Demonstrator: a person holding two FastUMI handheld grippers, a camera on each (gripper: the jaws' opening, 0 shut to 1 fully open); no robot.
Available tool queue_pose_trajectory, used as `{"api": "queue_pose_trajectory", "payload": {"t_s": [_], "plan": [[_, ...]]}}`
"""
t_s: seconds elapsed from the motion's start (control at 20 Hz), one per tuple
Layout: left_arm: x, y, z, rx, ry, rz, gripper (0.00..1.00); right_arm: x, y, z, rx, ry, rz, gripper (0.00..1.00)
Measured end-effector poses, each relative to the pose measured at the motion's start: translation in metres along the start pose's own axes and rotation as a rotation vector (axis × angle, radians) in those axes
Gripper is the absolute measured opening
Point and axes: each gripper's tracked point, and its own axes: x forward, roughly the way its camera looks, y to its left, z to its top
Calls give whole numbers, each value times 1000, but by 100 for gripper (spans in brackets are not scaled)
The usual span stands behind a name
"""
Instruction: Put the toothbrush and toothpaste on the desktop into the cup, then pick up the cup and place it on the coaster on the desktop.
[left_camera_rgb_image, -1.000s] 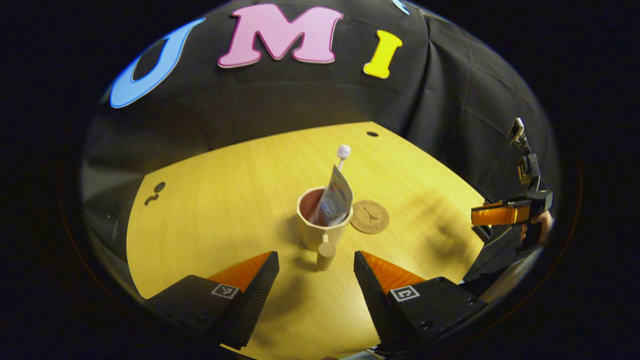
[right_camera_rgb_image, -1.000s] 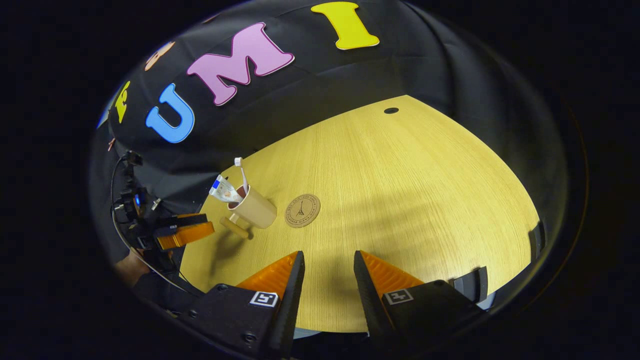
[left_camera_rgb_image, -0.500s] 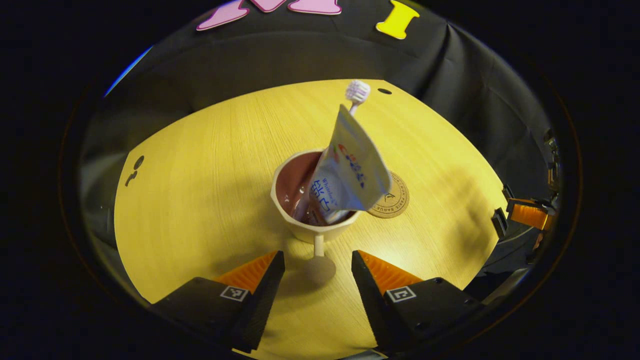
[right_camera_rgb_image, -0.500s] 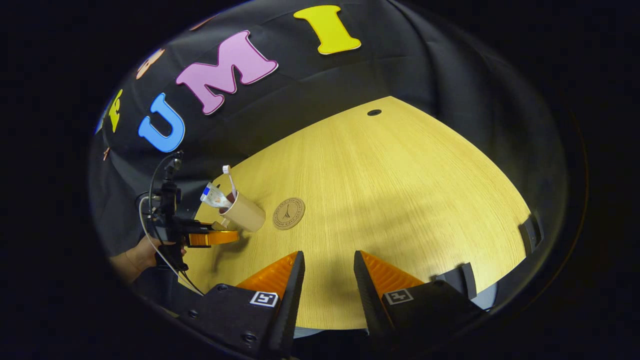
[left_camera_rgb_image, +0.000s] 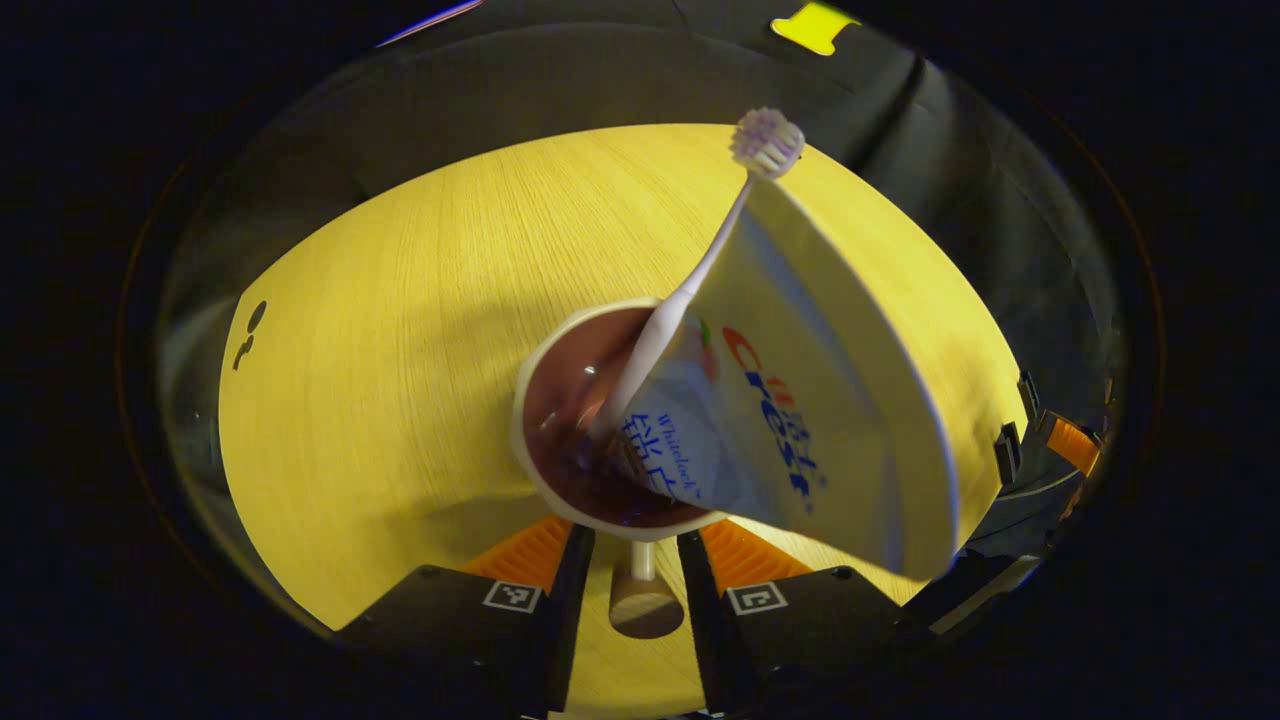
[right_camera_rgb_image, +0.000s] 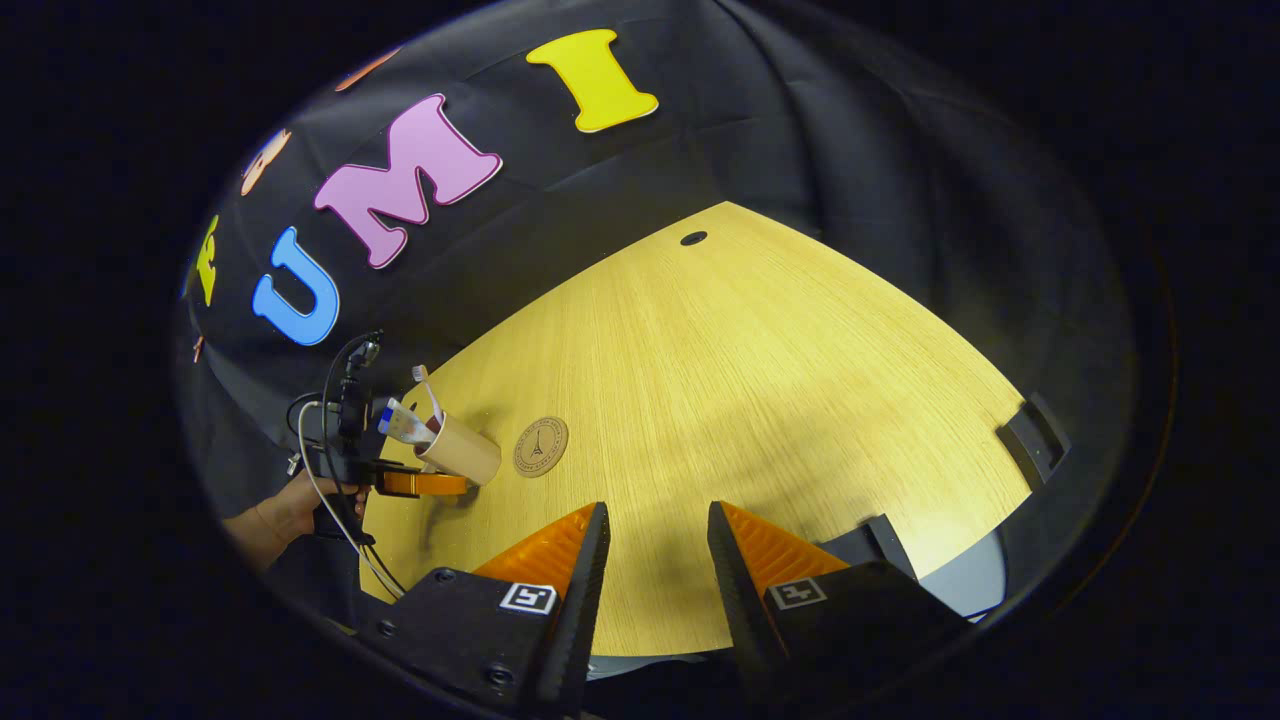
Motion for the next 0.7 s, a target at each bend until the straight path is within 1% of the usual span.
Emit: {"api": "queue_pose_trajectory", "payload": {"t_s": [0.05,0.15,0.2,0.25,0.3,0.35,0.45,0.5,0.55,0.65,0.7], "plan": [[3,-1,-3,-1,14,3,46,-1,-1,-1,1,-1,-2,62],[4,-1,-2,-4,20,6,34,-1,-2,-3,4,3,-3,62],[3,-2,-1,-3,16,5,33,-1,-1,-3,4,4,-1,62],[3,-1,-1,-2,11,4,38,-2,-1,-4,1,5,-2,62],[3,-2,0,-8,-3,0,37,-2,-1,-3,-1,4,0,62],[2,-3,0,-17,-15,-8,32,-2,-1,-2,-1,2,1,62],[-2,-5,2,-20,-50,-14,32,-3,-2,-1,-3,2,0,61],[-5,-6,2,-14,-60,-14,27,-2,-3,-1,-2,5,0,61],[-8,-7,3,-7,-68,-12,32,-2,-3,-1,-1,7,1,62],[-13,-10,5,10,-76,-10,31,-2,-2,0,-1,9,4,62],[-14,-14,6,20,-78,-12,36,-1,-2,1,-3,9,6,62]]}}
